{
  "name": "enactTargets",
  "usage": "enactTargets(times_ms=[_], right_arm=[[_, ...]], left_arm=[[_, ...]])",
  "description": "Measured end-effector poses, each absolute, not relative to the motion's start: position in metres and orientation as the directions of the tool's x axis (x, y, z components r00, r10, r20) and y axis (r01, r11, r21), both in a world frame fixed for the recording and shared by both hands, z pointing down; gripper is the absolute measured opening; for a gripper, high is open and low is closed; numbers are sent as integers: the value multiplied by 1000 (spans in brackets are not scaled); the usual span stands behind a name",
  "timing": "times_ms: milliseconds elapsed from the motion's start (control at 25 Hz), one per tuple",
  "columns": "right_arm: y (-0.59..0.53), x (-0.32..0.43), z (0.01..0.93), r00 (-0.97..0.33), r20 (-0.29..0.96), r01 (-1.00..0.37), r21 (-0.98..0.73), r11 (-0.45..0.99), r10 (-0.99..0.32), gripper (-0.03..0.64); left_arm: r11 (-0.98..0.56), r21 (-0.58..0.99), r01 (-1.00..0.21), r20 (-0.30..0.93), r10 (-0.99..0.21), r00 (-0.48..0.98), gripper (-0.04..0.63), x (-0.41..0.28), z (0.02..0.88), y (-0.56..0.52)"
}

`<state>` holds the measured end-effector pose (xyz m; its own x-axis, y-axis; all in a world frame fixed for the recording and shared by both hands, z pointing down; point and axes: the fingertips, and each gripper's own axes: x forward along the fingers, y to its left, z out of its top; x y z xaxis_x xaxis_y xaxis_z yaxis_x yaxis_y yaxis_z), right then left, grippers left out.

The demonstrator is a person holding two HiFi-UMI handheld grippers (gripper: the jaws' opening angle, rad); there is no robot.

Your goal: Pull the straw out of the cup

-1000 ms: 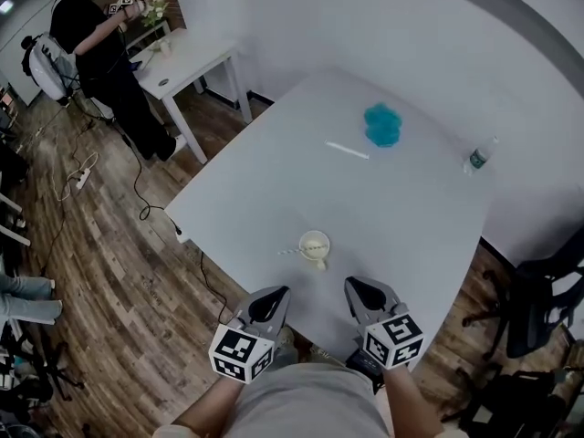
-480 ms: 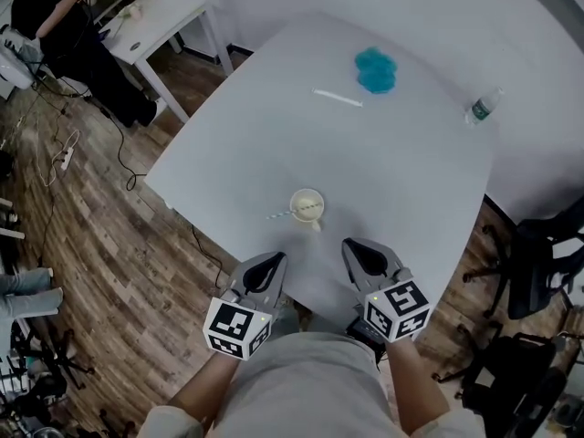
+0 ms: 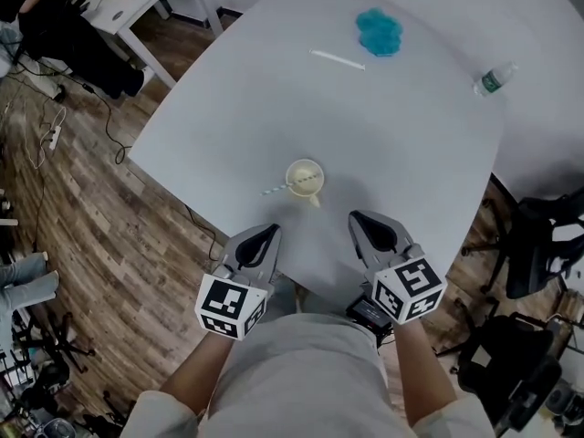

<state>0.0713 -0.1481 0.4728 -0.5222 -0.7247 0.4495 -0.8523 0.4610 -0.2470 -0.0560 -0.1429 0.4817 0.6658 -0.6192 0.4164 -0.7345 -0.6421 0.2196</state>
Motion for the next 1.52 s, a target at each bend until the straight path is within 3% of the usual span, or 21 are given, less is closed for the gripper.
enactTargets(times_ms=[480, 1280, 1520], right_arm=[[-160, 69, 488, -525, 477, -851, -272, 450, -705, 6], [-177, 66, 507, -537, 495, -844, -305, 442, -683, 6], [-179, 65, 511, -538, 504, -843, -312, 439, -676, 6]], left_arm=[[-618, 236, -750, 455, -612, 647, 21, -57, 505, -165], [-562, 278, -779, 525, -590, 613, 135, -47, 558, -210], [-551, 292, -782, 516, -597, 614, 140, -40, 560, -222]])
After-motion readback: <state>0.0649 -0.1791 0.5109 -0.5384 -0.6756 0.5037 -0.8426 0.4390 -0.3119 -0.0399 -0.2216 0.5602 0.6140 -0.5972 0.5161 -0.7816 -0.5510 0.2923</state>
